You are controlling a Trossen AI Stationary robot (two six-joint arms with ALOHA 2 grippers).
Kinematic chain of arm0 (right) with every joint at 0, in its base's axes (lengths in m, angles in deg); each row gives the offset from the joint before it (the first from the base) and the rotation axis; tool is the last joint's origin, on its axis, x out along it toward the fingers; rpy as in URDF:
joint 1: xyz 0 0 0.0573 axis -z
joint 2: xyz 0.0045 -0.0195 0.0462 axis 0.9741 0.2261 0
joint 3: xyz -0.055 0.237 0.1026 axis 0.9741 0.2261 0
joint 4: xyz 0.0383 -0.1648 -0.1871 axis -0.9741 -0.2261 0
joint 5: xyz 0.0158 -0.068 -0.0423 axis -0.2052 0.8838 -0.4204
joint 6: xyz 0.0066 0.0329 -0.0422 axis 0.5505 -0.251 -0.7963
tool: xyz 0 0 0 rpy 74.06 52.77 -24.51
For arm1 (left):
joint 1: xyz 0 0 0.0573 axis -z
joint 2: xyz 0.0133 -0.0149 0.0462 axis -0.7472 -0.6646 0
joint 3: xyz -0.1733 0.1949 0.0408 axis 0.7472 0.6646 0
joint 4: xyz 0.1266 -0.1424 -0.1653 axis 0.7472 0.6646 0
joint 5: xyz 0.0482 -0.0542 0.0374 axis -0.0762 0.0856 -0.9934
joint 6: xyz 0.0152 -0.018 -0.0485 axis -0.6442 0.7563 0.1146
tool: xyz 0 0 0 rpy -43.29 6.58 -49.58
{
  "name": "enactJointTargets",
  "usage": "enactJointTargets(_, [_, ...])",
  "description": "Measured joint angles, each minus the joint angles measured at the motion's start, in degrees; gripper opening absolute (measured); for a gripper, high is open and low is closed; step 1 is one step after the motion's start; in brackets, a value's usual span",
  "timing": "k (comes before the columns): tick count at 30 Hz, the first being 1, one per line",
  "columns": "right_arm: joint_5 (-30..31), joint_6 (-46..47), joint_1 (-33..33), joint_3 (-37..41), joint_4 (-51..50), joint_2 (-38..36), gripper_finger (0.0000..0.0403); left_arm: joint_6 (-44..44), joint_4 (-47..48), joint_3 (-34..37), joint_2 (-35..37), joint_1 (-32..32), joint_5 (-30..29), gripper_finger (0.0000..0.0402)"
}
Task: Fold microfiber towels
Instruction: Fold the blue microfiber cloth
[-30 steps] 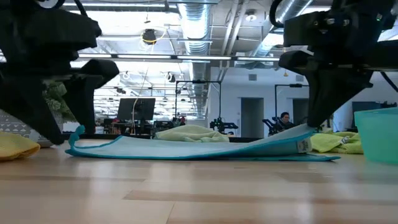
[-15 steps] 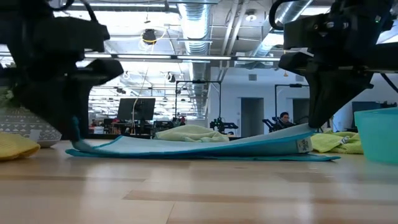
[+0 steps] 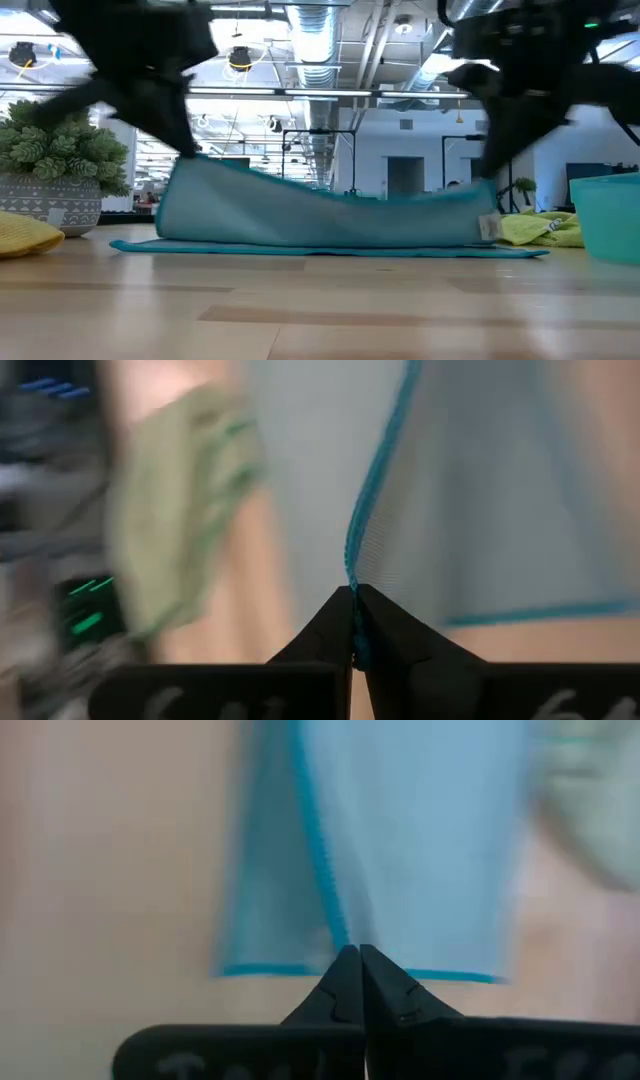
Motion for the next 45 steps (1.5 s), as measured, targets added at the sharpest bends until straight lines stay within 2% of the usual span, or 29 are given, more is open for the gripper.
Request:
enactJointTargets(7, [12.27, -1.96, 11.28, 0.04, -0.28, -2.70, 0.0009, -0.24, 0.82, 0.03, 0.00, -13.09, -16.66, 0.0002])
enactJointTargets(12, [25.82, -5.60, 21.56, 2.36, 3.41, -2.72, 0.0005, -1.36, -0.69, 0.06, 0.00, -25.44, -28.06, 0.0001])
enactJointTargets(15, [30.50, -8.13, 26.57, 4.10, 9.73, -2.72, 0.0008, -1.80, -2.97, 0.06, 0.00, -31.86, -29.54, 0.0001])
enactJointTargets(19, [29.38, -13.59, 28.85, 6.07, 16.46, -2.72, 0.0008, -8.80, -10.67, 1.93, 0.07, -35.20, -26.15, 0.0000])
enactJointTargets(24, [22.53, -14.57, 26.97, 8.13, 18.30, -2.72, 0.0007, -19.71, -23.20, 6.65, 0.07, -33.63, -15.44, 0.0000])
enactJointTargets(27, [18.77, -11.23, 24.36, 9.32, 16.64, -2.72, 0.0010, -20.77, -23.72, 9.30, 0.07, -31.31, -12.33, 0.0000])
enactJointTargets(36, [13.41, -2.08, 13.73, 11.39, 12.48, -2.72, 0.0009, -7.43, -13.70, 11.71, 0.07, -19.05, -10.60, 0.0000])
enactJointTargets(45, [1.88, 2.52, 7.64, 11.39, 12.52, -2.72, 0.0011, 2.74, -9.30, 11.71, 0.07, -6.83, 1.42, 0.0000])
